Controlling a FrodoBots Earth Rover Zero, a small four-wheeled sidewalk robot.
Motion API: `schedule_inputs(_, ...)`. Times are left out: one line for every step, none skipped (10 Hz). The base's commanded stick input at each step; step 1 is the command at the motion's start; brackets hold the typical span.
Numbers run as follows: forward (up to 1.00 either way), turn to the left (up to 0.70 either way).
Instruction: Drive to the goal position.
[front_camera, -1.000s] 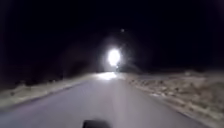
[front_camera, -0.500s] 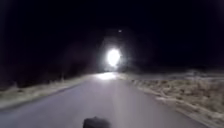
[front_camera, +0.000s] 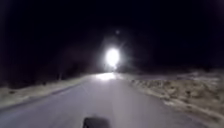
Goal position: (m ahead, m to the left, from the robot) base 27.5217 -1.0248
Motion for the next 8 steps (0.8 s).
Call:
schedule_inputs(0.85, 0.00)
schedule_inputs(0.85, 0.13)
schedule_inputs(0.85, 0.29)
schedule_inputs(0.85, 0.00)
schedule_inputs(0.85, 0.00)
schedule_inputs(0.85, 0.00)
schedule_inputs(0.85, 0.00)
schedule_inputs(0.85, 0.00)
